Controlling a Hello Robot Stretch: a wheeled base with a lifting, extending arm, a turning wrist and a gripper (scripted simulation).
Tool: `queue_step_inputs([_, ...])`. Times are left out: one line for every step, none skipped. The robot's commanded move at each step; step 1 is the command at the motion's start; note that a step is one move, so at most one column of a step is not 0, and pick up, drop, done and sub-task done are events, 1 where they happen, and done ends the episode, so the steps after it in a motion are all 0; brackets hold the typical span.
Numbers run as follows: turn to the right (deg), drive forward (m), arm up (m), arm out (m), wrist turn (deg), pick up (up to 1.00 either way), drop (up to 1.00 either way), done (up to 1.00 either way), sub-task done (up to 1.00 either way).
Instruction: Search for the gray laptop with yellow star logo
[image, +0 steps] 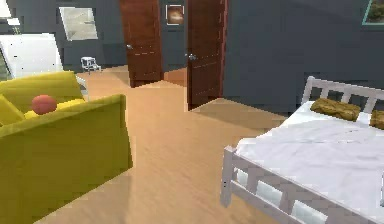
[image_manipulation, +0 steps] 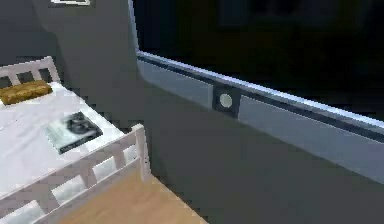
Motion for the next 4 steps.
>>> queue_step_inputs([0.0, 1.0, 0.0, 0.0, 0.0, 0.0, 0.0, 0.0, 0.0])
queue_step_inputs([-6.0, 0.0, 0.0, 0.0, 0.0, 0.0, 0.0, 0.0, 0.0])
queue_step_inputs([0.0, 0.5, 0.0, 0.0, 0.0, 0.0, 0.0, 0.0, 0.0])
queue_step_inputs([-15.0, 0.0, 0.0, 0.0, 0.0, 0.0, 0.0, 0.0, 0.0])
